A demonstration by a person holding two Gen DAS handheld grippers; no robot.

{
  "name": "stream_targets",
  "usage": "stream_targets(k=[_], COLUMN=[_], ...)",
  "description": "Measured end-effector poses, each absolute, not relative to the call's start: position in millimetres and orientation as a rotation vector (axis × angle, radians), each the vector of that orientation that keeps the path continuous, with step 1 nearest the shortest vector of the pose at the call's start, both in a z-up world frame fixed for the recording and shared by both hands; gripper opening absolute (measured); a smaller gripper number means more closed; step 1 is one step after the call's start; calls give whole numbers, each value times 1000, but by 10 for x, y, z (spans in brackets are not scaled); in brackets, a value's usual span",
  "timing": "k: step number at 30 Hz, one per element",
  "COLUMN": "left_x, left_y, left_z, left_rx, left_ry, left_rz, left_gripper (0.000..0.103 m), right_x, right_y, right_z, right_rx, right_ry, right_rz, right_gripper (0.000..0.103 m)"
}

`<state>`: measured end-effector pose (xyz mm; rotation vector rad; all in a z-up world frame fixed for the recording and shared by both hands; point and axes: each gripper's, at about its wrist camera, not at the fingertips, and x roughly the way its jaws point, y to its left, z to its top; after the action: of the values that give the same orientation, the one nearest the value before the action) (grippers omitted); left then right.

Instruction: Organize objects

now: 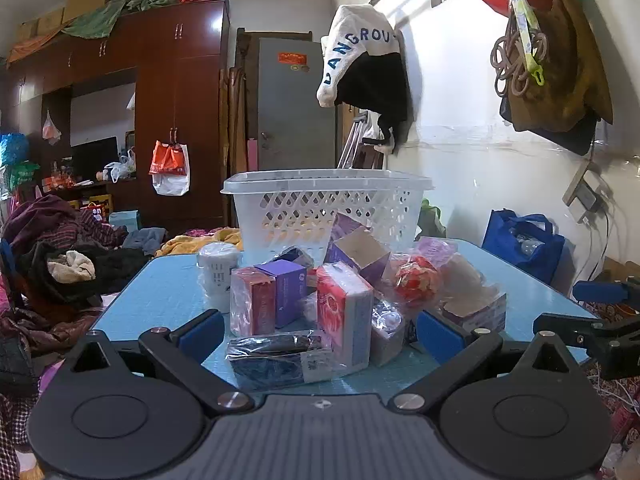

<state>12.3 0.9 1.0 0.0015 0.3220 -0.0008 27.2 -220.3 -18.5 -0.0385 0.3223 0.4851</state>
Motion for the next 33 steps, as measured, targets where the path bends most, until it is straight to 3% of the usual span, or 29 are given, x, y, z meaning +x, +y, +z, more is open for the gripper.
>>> stream_targets(k=[33], left_x=[114], left_y=[-6], left_z=[7], left_rx=[3], left_ry=[321], left_rz=[-4], left_gripper=[103], right_x=[278], right_y=[-2216], right_z=[-185], right_rx=[-29], right_ry=[322], right_rz=[494], right_gripper=[103])
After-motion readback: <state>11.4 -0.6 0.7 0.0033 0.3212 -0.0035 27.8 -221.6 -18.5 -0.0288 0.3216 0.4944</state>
